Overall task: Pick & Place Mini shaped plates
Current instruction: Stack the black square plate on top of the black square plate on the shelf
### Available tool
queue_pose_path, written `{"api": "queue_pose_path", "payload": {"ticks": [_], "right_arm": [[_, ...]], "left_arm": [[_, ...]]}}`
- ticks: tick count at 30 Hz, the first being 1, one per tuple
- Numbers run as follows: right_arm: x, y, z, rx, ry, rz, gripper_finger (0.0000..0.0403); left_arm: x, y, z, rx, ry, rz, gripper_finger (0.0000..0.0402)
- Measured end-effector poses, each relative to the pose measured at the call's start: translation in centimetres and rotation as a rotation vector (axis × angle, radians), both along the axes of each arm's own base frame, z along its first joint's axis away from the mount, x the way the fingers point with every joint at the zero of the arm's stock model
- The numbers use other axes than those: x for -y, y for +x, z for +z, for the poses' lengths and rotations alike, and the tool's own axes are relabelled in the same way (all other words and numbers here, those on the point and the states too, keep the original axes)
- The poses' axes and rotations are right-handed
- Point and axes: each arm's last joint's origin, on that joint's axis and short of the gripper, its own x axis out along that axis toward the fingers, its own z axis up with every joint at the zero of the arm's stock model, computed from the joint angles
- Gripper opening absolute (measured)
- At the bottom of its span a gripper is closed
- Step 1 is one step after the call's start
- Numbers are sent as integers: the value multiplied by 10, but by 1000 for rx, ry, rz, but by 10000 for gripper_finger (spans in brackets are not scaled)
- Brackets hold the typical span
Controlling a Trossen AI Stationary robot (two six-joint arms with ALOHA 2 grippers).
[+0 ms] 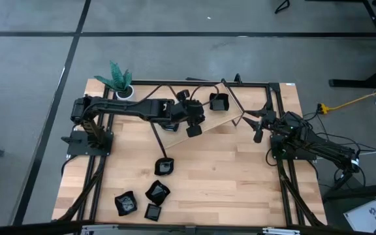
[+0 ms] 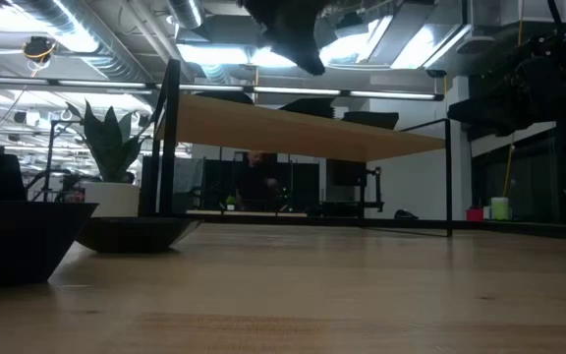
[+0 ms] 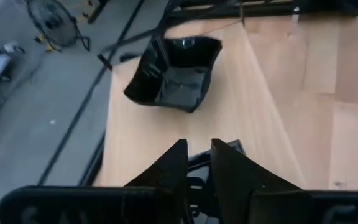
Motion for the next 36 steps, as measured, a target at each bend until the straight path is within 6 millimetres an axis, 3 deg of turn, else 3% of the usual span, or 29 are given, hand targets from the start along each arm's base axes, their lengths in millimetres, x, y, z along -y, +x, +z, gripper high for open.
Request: {"api": "queue_pose_path", "payload": {"ticks": [11, 20, 27, 36], "right_arm": [[0, 0, 0, 0, 0, 0, 154], [0, 0, 0, 0, 0, 0, 154], [0, 0, 0, 0, 0, 1, 154], [0, 0, 0, 0, 0, 1, 154]], "left_arm": [[-17, -1, -29, -155, -138, 28, 65], [-3, -4, -28, -181, -168, -23, 65], [-2, -5, -29, -190, -182, -1, 65], [1, -12, -13, -134, -104, 45, 65]]}}
